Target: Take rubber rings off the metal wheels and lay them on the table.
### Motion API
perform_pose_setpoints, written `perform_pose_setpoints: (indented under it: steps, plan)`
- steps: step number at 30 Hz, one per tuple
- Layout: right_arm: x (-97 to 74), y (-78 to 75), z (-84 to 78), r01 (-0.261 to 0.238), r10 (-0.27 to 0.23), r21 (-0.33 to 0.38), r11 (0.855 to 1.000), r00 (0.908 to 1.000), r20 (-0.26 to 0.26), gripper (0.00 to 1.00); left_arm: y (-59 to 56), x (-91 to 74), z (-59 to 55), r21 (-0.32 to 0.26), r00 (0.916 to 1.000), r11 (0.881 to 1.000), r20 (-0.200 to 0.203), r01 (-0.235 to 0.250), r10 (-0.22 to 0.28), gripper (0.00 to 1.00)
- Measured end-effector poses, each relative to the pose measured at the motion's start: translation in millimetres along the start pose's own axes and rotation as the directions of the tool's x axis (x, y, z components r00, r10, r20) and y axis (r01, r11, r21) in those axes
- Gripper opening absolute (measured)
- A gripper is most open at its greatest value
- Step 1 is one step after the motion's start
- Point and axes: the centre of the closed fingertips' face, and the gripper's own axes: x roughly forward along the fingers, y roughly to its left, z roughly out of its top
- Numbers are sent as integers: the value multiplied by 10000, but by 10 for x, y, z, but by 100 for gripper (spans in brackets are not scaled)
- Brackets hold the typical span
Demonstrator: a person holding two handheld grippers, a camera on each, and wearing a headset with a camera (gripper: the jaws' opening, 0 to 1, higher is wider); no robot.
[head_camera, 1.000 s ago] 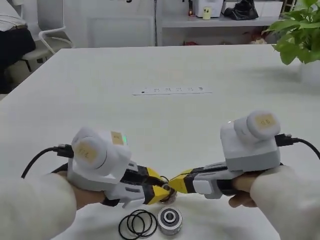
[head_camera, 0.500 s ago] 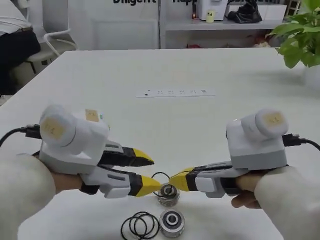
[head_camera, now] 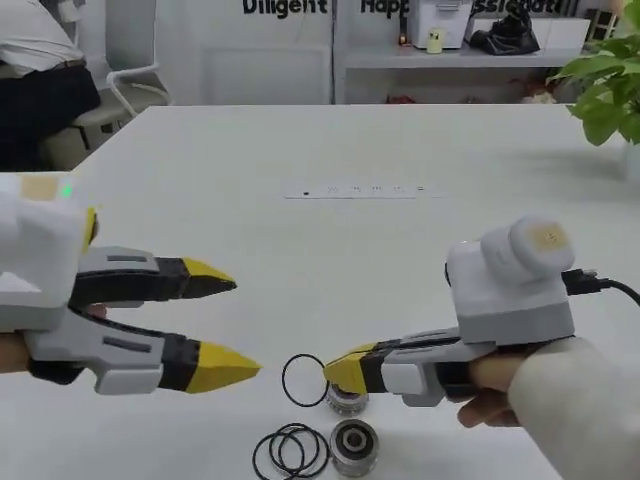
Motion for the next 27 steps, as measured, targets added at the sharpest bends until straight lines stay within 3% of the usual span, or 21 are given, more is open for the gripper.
perform_pose_setpoints:
  steps: [4, 7, 17, 27]
  plan:
    - [44, 79, -37, -240, 239, -12, 9997, 9995, -196, 0, -57, -180, -100, -206, 9997, 9995, 2, -224, 224, 60]
    - [90, 153, -92, -463, 460, -45, 9989, 9979, -460, 0, -129, -279, -236, -431, 9991, 9983, -159, -393, 387, 64]
    - [202, 248, -323, -770, 737, -180, 9969, 9872, -1414, 0, -323, -389, -548, -1463, 9955, 9847, -204, -951, 931, 69]
    - [247, 164, -482, -440, 366, -328, 9985, 9791, -1999, 0, -386, -437, -666, -2136, 9915, 9685, -56, -1278, 1296, 68]
